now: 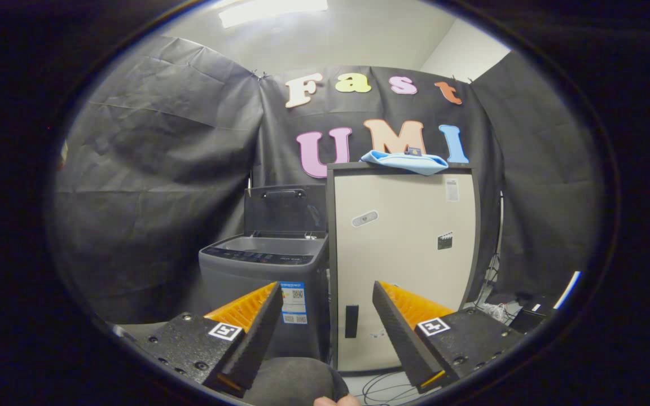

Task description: Put the clothes into the washing machine and then close the washing machine lid.

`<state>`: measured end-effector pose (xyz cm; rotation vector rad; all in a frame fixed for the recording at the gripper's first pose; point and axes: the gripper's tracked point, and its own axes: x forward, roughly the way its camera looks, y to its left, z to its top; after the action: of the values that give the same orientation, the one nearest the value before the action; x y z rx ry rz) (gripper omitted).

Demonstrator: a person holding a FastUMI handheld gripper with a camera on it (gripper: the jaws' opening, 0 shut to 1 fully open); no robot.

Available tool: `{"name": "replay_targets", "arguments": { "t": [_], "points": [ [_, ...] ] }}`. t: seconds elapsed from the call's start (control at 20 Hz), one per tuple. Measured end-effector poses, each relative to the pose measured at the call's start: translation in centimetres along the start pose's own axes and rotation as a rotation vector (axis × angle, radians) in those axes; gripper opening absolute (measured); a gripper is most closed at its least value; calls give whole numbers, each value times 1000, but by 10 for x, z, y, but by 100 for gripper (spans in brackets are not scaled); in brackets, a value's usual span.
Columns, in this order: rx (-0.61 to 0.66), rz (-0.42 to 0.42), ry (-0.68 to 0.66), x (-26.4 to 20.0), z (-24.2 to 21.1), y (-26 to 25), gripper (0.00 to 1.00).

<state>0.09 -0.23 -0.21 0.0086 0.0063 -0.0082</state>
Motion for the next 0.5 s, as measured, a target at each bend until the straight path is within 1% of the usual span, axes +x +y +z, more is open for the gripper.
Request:
{"name": "replay_targets", "arguments": {
  "t": [0.5],
  "points": [
    [-9,6,6,0,-2,2,97]
  ]
}}
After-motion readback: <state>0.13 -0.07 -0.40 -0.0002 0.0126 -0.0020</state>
